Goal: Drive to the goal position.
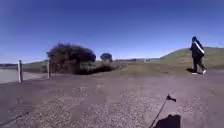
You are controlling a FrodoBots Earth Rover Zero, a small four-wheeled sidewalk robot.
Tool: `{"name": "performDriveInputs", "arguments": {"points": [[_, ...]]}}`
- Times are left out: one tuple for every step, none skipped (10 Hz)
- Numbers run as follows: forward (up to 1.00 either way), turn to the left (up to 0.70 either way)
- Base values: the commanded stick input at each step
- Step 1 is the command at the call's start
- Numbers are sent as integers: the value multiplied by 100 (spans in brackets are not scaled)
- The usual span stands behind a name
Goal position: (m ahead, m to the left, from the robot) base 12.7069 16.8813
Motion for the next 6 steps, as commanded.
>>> {"name": "performDriveInputs", "arguments": {"points": [[100,40],[100,40],[100,40],[100,40],[100,40],[100,40]]}}
